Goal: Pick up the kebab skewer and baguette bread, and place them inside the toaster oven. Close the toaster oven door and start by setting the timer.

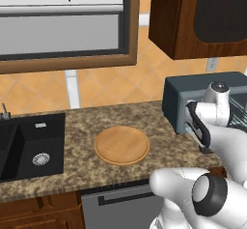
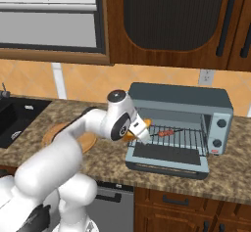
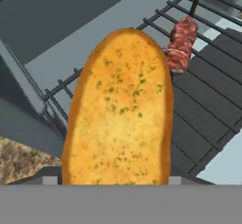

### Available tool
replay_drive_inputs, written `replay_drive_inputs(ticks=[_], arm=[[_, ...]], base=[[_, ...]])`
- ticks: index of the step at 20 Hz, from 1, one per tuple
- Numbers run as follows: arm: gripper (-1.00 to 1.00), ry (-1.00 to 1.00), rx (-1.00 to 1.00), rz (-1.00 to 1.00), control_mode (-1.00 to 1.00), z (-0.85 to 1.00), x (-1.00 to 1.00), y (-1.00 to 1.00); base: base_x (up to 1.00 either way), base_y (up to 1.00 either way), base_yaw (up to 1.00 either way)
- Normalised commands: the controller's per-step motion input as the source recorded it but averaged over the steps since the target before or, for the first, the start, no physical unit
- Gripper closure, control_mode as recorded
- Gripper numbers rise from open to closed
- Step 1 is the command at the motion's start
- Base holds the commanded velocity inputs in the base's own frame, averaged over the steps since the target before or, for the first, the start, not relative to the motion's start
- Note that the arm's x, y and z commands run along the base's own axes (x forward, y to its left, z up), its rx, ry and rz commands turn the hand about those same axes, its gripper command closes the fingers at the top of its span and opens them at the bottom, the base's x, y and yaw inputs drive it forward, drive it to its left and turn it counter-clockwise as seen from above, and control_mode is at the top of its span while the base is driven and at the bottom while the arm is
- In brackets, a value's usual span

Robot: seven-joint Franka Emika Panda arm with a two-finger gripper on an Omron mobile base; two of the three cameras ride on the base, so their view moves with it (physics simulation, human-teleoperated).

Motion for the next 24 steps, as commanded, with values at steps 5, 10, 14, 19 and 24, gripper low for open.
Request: replay_drive_inputs(ticks=[5, 10, 14, 19, 24], arm=[[1.0, 0.0, -0.01, -0.12, -1.0, 0.0, 0.36, -1.0], [1.0, 0.02, 0.02, -0.01, -1.0, -0.09, 0.03, -0.97], [1.0, 0.0, 0.01, -0.02, -1.0, -0.02, -0.05, -0.21], [1.0, 0.0, 0.0, -0.04, -1.0, -0.06, 0.0, -0.28], [1.0, 0.0, 0.0, -0.07, -1.0, -0.16, -0.04, -0.09]], base=[[0.0, 0.0, 0.0], [0.0, 0.0, 0.0], [0.0, 0.0, 0.0], [0.0, 0.0, 0.0], [0.0, 0.0, 0.0]])
